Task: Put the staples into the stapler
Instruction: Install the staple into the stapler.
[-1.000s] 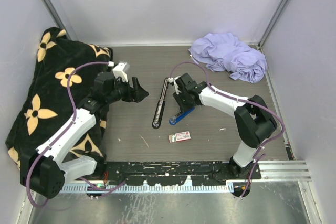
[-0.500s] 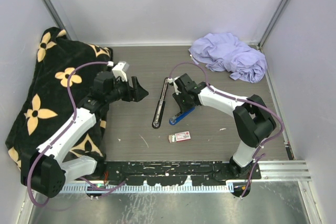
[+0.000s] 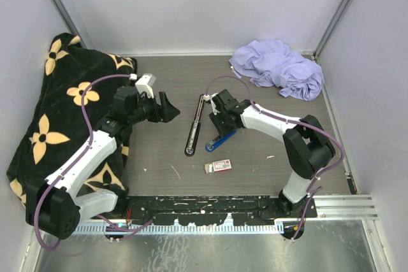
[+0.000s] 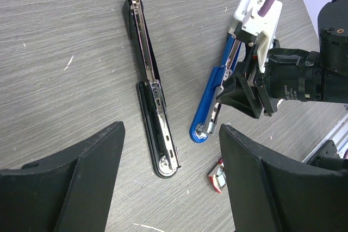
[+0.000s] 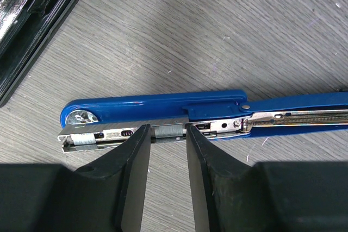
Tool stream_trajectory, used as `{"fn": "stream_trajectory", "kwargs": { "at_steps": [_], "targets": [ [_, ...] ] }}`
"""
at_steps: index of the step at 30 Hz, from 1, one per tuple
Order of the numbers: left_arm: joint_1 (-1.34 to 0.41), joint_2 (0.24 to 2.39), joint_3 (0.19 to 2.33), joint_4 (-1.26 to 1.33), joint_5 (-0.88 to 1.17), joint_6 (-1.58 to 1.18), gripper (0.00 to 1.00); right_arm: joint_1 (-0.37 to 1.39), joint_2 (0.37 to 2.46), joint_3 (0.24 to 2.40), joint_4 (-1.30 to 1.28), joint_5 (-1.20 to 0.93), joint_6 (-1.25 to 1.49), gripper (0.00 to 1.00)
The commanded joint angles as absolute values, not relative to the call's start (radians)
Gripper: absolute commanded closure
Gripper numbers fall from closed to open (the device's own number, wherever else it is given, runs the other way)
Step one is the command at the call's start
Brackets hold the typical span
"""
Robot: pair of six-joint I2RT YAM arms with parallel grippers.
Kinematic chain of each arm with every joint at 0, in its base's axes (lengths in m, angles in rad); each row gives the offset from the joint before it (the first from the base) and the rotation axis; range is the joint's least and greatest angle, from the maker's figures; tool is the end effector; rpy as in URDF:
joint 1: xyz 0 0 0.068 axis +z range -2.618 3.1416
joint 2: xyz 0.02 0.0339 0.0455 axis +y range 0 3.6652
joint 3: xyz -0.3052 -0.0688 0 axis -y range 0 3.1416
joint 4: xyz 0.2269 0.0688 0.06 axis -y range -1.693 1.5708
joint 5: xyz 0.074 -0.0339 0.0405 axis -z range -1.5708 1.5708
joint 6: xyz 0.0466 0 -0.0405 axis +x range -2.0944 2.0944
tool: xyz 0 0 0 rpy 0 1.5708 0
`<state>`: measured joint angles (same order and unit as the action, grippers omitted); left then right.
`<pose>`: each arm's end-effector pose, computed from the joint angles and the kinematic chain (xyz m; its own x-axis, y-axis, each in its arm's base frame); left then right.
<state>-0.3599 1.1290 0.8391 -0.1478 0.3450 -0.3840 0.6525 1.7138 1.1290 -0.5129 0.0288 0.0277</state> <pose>0.2105 -0.0960 0.3321 -0.5994 -0.1511 -0.7861 0.4245 0.7725 -0.4722 0.2716 0.2058 0.2330 -0.7235 -0.5181 -0.4562 -0.5767 0.8169 -0.0130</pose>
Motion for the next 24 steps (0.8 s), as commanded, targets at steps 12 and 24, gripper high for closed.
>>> {"fn": "stream_trajectory", "kwargs": {
  "at_steps": [12, 24],
  "targets": [
    [-0.351, 1.109, 0.843, -0.094, 0.355, -0.394, 0.27, 0.642, 1.655, 1.165, -0.493, -0.002, 0.075, 0.56],
    [-0.351, 1.078, 0.845, -0.126, 0.327, -0.384, 0.26, 0.551, 1.638, 1.090, -0.406, -0.153, 0.146, 0.47]
  ]
}}
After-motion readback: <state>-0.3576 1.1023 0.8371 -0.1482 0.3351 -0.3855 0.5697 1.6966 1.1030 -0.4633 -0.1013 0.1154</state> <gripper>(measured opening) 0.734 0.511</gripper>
